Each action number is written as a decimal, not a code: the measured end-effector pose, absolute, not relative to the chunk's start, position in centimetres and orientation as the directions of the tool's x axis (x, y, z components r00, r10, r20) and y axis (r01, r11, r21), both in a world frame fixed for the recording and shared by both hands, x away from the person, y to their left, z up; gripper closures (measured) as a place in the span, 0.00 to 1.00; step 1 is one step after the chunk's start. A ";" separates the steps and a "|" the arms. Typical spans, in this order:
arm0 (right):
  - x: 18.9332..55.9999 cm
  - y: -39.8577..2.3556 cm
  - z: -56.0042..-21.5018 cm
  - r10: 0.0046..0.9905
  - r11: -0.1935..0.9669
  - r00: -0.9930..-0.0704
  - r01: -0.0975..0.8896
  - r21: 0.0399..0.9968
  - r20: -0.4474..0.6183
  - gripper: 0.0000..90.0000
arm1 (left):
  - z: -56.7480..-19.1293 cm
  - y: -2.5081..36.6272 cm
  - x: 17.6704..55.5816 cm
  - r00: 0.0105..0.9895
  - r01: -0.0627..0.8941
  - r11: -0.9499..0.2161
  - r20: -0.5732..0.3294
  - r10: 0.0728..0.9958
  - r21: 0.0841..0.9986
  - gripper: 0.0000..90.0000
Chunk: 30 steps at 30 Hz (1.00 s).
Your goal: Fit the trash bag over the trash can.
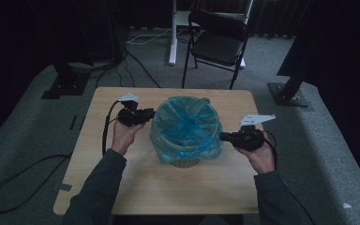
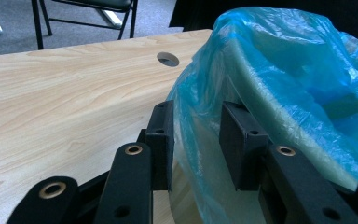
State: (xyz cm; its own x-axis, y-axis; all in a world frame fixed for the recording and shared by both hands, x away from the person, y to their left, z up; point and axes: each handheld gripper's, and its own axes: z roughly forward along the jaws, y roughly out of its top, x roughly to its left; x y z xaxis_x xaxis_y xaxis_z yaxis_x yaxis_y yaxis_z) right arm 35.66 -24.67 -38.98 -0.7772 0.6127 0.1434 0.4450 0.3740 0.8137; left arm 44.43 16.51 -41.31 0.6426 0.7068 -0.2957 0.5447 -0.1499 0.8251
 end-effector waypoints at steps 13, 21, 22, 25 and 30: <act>36.5 -23.3 -42.2 0.648 0.474 -0.756 0.497 0.727 0.095 1.00 | -41.5 16.4 44.3 0.643 0.545 -0.145 -0.301 0.704 0.826 0.73; 36.8 -23.1 -42.6 0.674 0.484 -0.735 0.512 0.710 0.071 1.00 | -41.3 16.8 44.2 0.642 0.537 -0.138 -0.296 0.707 0.832 0.72; 36.8 -23.2 -42.5 0.678 0.475 -0.731 0.513 0.715 0.074 1.00 | -41.3 16.8 44.2 0.642 0.537 -0.138 -0.296 0.707 0.832 0.71; 36.9 -23.6 -42.1 0.691 0.449 -0.719 0.509 0.735 0.076 0.99 | -40.9 17.3 44.2 0.641 0.528 -0.121 -0.301 0.706 0.840 0.70; 36.8 -23.6 -41.6 0.688 0.434 -0.721 0.495 0.753 0.077 0.98 | -40.0 17.5 44.0 0.650 0.506 -0.113 -0.292 0.702 0.855 0.69</act>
